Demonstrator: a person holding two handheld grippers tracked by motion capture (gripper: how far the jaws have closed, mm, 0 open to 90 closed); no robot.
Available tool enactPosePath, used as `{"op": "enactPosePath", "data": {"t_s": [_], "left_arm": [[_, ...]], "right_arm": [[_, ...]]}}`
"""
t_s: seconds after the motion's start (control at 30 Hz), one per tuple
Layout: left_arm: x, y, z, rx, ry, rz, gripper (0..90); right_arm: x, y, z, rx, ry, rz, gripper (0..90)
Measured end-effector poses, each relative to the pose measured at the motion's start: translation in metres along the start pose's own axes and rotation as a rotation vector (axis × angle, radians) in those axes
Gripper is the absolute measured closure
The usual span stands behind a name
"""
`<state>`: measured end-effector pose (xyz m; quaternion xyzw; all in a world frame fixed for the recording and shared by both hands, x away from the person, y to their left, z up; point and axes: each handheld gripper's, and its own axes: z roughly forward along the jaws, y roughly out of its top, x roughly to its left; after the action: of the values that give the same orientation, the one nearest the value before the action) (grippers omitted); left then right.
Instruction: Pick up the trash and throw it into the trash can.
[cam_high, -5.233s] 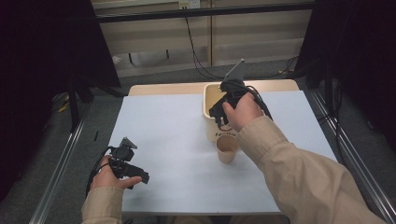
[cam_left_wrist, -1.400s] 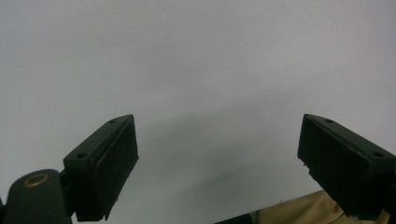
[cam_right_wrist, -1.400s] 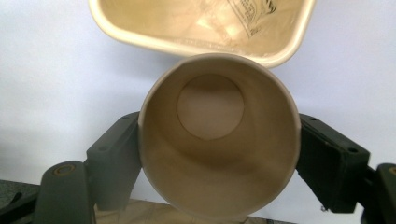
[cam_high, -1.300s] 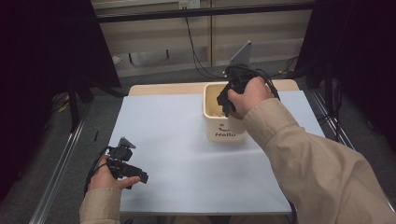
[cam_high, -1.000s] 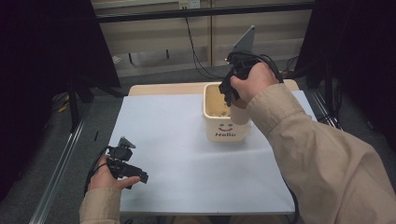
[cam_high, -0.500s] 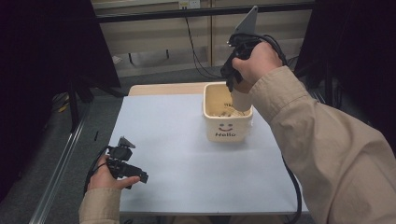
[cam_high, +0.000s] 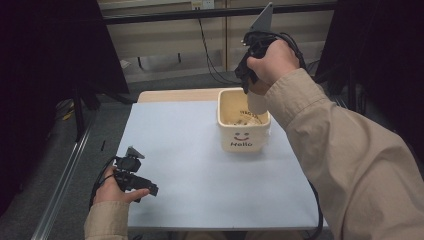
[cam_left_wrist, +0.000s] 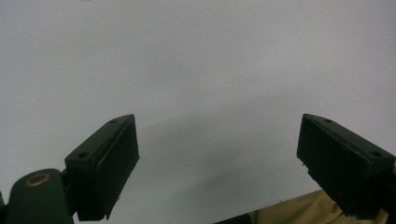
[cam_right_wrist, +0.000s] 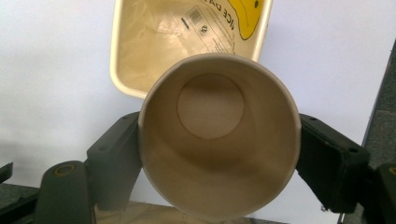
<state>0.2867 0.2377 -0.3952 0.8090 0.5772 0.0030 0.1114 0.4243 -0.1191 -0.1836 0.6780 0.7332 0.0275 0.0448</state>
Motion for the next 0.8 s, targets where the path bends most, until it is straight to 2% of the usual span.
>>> {"op": "enactPosePath", "data": {"t_s": [0.03, 0.07, 0.1, 0.13, 0.23, 0.27, 0.3, 0.37, 0.5, 0.8], "left_arm": [[0.000, 0.000, 0.000, 0.004, -0.013, -0.006, 12.6], [0.000, 0.000, -0.001, 0.004, -0.011, -0.003, 12.7], [-0.001, 0.000, 0.000, -0.002, -0.009, -0.002, 12.7], [0.000, 0.000, -0.001, -0.007, -0.006, -0.002, 12.7], [0.000, 0.000, -0.002, -0.002, -0.008, -0.006, 12.8], [-0.001, 0.000, -0.002, -0.003, -0.009, -0.006, 12.8], [0.000, 0.000, -0.001, -0.004, -0.008, -0.005, 12.8], [0.000, 0.000, -0.002, -0.006, -0.006, -0.006, 12.8], [0.000, -0.001, -0.002, -0.012, -0.001, -0.002, 12.9], [0.001, 0.000, -0.003, -0.002, 0.000, 0.001, 13.1]], "right_arm": [[0.001, 0.001, 0.000, -0.001, 0.013, 0.015, 21.7], [0.000, 0.002, 0.000, -0.004, 0.003, -0.001, 21.6], [0.000, 0.003, -0.001, 0.004, 0.005, 0.013, 21.6], [-0.002, 0.004, -0.001, -0.013, 0.009, -0.001, 21.6], [-0.002, 0.005, -0.002, -0.001, 0.007, 0.015, 21.6], [-0.004, 0.007, -0.002, 0.001, 0.004, 0.001, 21.6], [-0.004, 0.008, -0.002, 0.002, 0.008, 0.023, 21.6], [-0.005, 0.009, -0.001, 0.001, 0.002, 0.013, 21.6], [-0.009, 0.014, 0.001, -0.009, 0.015, 0.030, 21.6], [-0.012, 0.023, -0.002, -0.013, 0.004, 0.021, 21.6]]}}
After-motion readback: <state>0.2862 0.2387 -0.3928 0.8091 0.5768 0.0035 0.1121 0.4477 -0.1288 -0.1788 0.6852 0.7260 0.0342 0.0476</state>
